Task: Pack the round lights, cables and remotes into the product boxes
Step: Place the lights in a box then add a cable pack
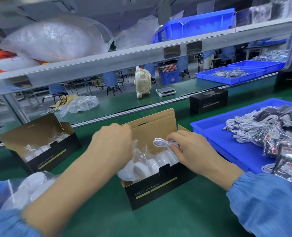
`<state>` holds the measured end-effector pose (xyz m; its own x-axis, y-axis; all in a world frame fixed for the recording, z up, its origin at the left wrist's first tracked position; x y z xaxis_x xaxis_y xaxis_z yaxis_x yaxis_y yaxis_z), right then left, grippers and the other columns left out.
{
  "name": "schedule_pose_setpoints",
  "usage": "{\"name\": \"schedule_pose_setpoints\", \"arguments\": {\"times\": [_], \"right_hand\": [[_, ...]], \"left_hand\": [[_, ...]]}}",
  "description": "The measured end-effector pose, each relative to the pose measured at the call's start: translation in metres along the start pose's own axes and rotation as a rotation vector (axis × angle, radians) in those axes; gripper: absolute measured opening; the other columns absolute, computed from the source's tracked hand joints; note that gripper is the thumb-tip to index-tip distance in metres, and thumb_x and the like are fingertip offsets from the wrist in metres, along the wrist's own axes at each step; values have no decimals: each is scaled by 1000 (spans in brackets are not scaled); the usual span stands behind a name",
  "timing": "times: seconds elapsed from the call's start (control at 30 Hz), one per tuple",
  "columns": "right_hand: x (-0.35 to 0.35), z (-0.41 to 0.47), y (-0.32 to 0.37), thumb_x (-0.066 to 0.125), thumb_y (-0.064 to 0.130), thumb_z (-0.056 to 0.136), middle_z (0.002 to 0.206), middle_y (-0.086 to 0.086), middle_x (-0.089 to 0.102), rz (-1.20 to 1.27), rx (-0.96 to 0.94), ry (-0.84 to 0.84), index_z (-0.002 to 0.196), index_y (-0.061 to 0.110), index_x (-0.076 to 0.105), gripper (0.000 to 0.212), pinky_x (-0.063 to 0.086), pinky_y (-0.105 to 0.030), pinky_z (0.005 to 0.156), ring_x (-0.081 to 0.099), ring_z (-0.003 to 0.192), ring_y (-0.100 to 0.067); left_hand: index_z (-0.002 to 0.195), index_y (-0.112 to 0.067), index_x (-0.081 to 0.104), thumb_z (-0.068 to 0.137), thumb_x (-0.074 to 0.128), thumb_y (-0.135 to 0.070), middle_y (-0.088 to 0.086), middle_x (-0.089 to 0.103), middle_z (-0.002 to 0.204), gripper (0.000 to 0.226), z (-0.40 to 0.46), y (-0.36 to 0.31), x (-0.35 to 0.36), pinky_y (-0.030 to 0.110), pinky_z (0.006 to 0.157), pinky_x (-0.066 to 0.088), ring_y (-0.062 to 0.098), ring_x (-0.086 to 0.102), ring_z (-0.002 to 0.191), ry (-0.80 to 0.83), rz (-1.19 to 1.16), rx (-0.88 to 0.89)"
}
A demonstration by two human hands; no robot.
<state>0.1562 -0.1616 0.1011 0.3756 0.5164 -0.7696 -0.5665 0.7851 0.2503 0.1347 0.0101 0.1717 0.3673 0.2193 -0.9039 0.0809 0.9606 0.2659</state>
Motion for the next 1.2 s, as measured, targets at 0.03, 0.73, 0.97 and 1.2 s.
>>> {"name": "schedule_pose_setpoints", "arguments": {"times": [0.03,0.73,0.97,1.2], "right_hand": [[0,0,0,59,23,94,95,3,64,-1,-6,-6,107,19,63,14,48,-39,64,58,80,-24],[43,52,116,60,3,84,67,-5,35,-125,-136,393,76,8,52,12,37,-35,58,45,65,-31],[59,1,97,40,39,101,136,-2,53,-316,-454,746,120,20,62,35,26,-52,114,34,136,-23],[-76,36,-51,58,15,94,106,-5,72,72,47,75,108,13,71,20,50,-37,88,63,98,-25]], "left_hand": [[95,-19,44,98,45,-32,1,41,77,14,-1,-8,1,33,63,34,27,41,75,18,50,1],[73,-18,78,41,87,-25,10,72,73,34,-78,-97,73,37,54,53,36,68,63,-22,-67,216],[91,-3,77,86,45,-9,15,73,98,33,-105,-77,27,34,91,49,32,68,92,-600,-487,413],[98,3,70,81,52,-43,14,68,87,52,-59,-58,42,39,40,53,35,68,69,-328,-238,249]]}}
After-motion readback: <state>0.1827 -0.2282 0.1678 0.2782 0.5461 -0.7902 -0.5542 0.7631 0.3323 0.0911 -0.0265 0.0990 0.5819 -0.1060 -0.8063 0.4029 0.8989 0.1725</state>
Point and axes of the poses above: each hand's wrist, its own z-axis towards the middle knuckle, its own x-axis out of the palm, y = z × x, the point moved 7 cm from there along z, towards the middle knuckle
